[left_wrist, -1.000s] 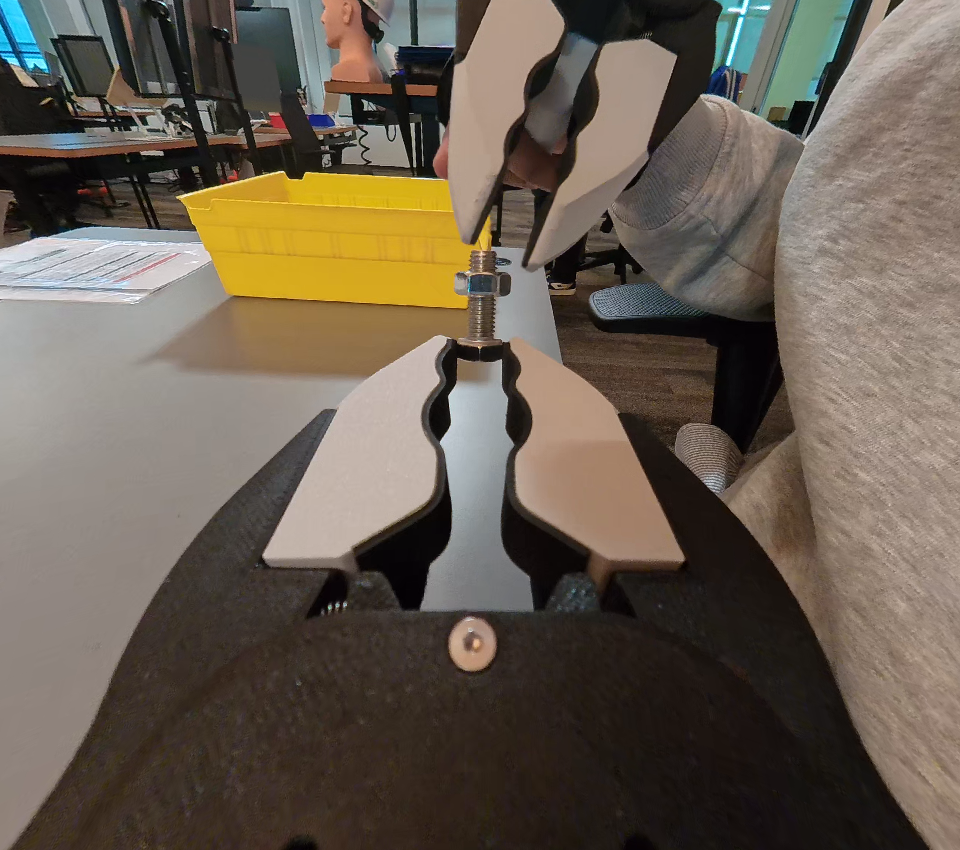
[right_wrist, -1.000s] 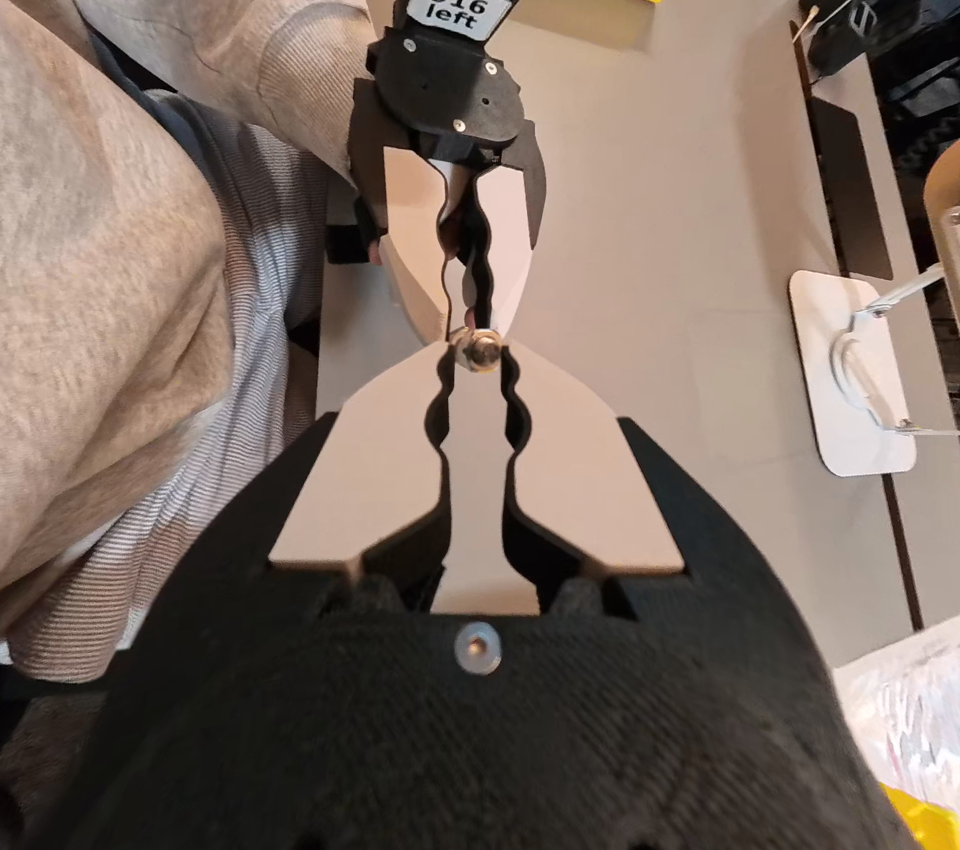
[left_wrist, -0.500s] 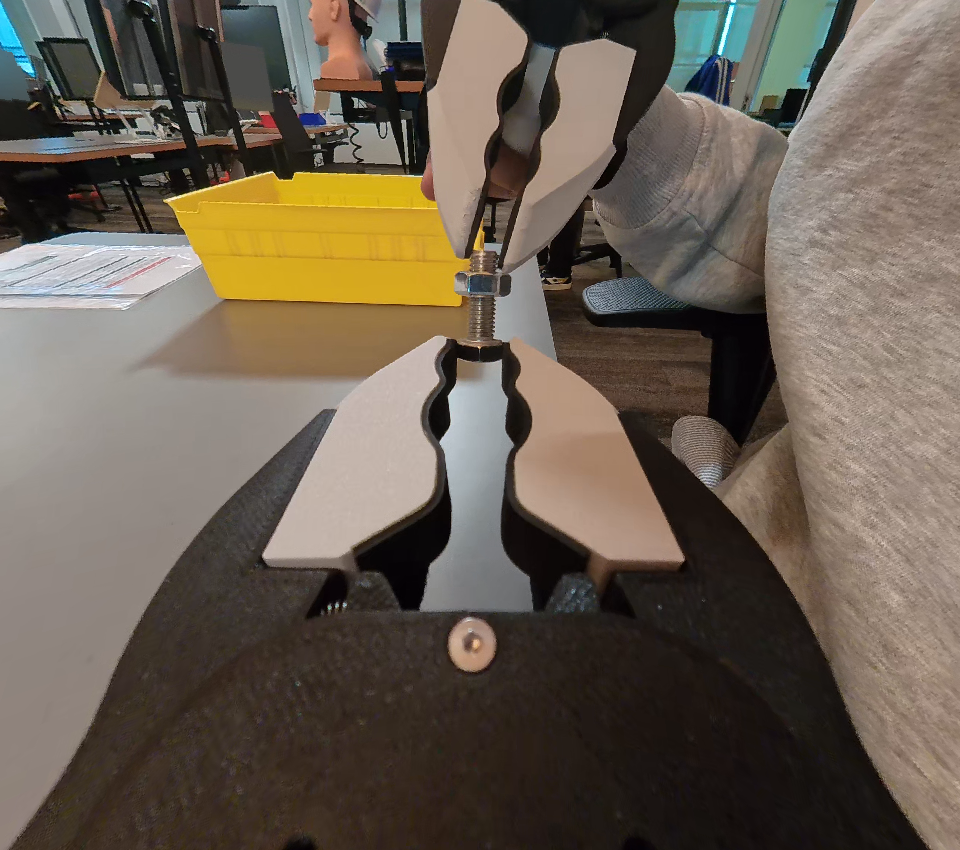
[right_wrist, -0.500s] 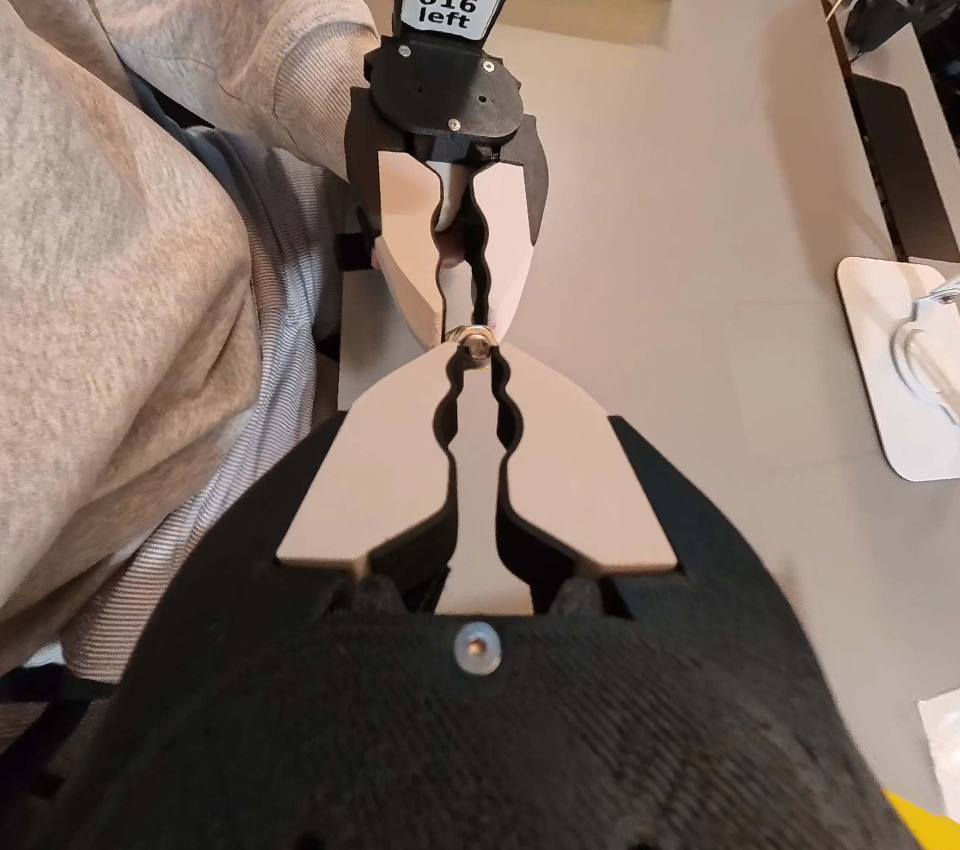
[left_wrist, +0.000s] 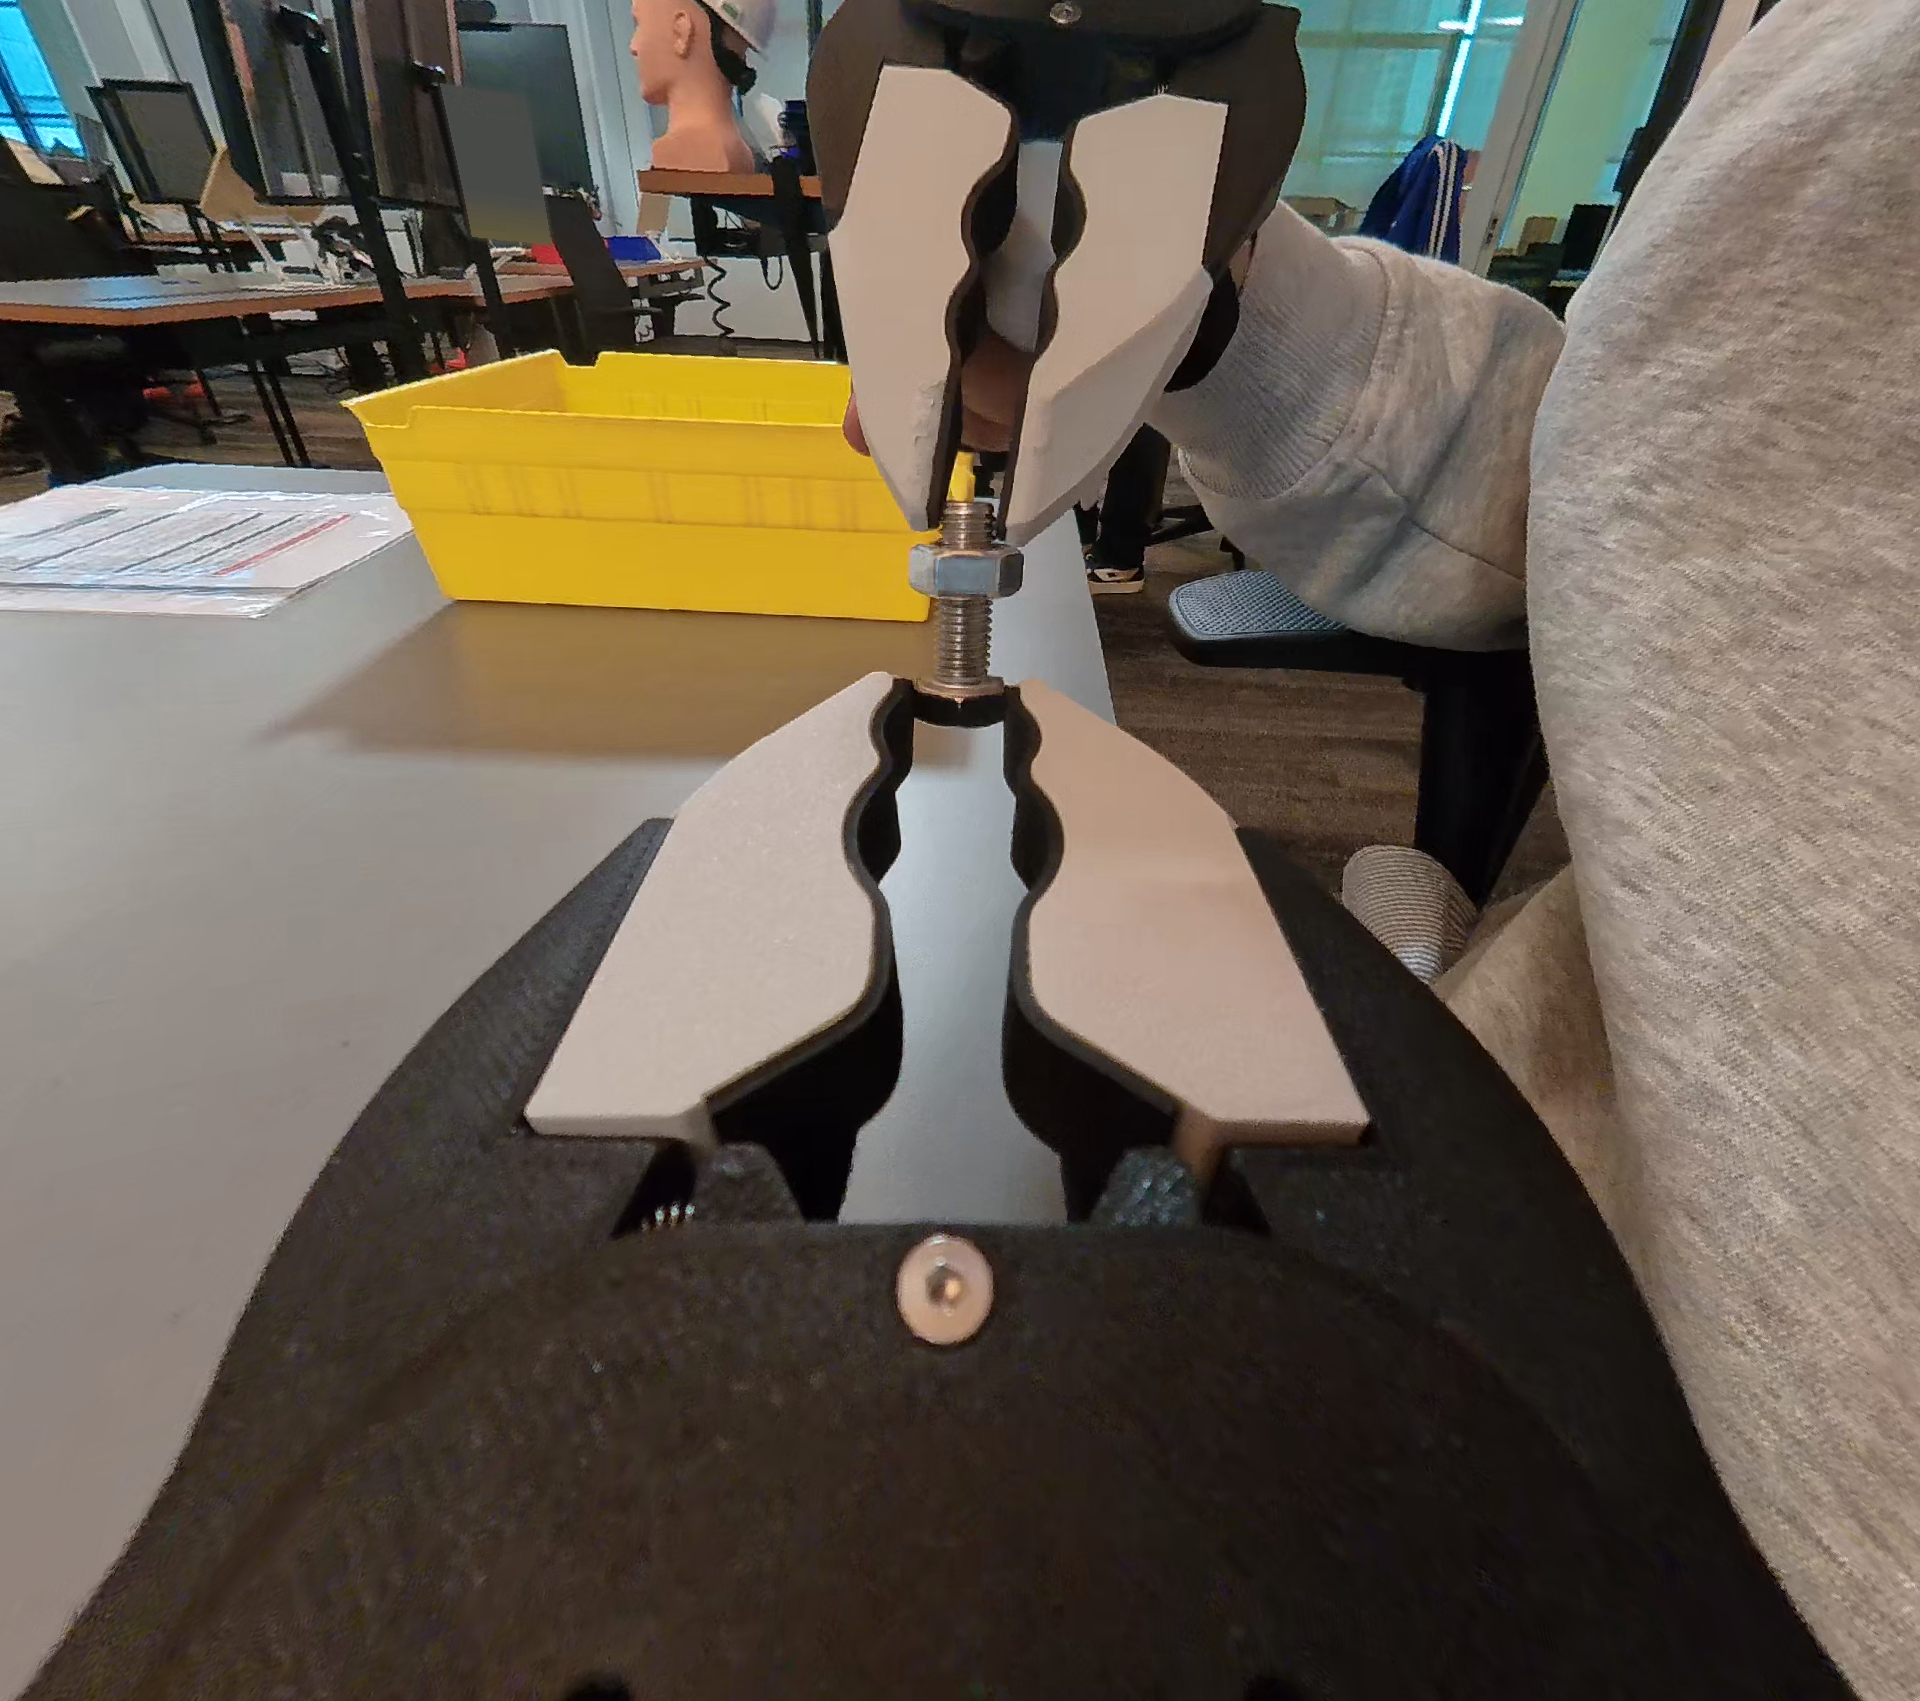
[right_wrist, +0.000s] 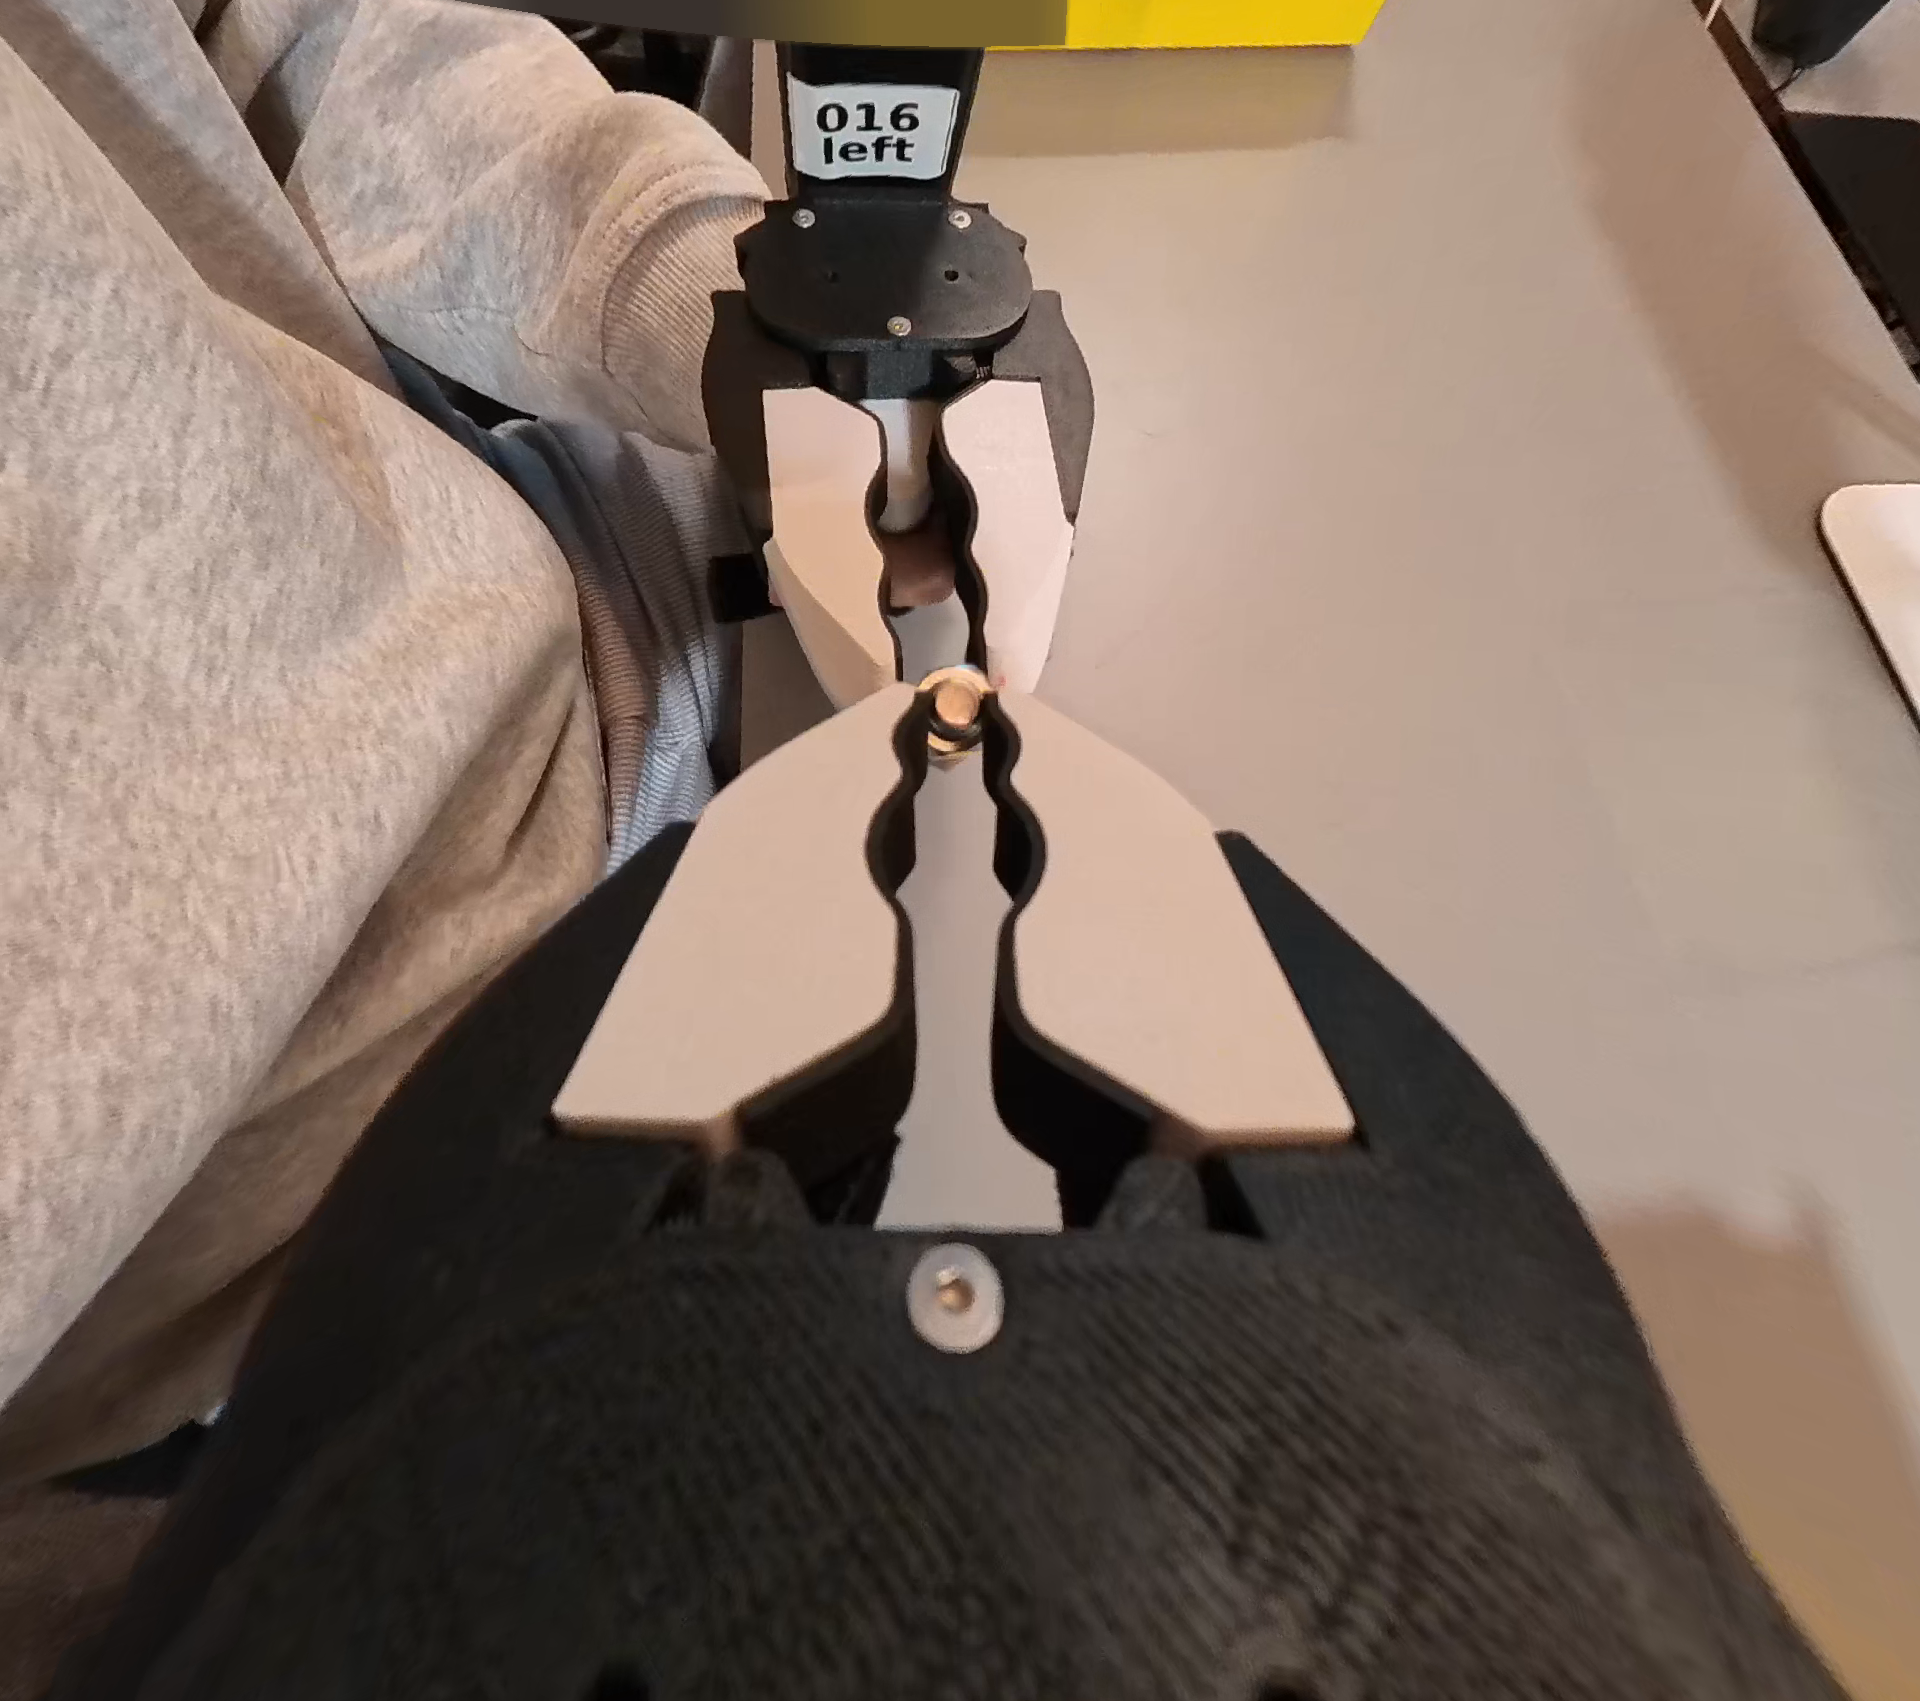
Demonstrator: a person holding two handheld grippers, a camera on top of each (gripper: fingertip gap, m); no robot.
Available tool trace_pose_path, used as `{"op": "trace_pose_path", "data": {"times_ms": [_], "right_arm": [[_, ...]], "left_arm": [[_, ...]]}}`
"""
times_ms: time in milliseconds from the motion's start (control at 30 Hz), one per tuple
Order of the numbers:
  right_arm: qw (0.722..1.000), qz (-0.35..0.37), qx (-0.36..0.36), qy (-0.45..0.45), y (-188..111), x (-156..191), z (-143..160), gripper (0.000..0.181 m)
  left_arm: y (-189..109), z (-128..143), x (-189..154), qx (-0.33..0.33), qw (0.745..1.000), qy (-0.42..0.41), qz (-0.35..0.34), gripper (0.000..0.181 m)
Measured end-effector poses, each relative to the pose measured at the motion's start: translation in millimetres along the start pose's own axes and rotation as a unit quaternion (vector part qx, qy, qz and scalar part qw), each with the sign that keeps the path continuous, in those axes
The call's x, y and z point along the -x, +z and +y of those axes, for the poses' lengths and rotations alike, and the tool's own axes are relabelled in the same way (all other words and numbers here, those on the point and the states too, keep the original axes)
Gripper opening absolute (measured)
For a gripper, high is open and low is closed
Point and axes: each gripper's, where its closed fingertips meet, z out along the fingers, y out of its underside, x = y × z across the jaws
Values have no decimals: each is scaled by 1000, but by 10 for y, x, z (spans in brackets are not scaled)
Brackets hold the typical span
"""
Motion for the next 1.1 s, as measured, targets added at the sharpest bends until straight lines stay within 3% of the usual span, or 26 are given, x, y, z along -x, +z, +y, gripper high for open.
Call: {"op": "trace_pose_path", "data": {"times_ms": [433, 767, 1100], "right_arm": [[1000, 1, -25, 12, 25, -31, -46, 10], [998, 21, -54, -1, 2, -91, -85, 26], [998, 9, -65, 8, 86, -65, -87, 24]], "left_arm": [[-7, -8, 29, -2, 1000, 0, -10, 17], [-50, -87, 90, -25, 999, -21, -19, 17], [-48, -101, 72, -30, 999, -25, -14, 17]]}}
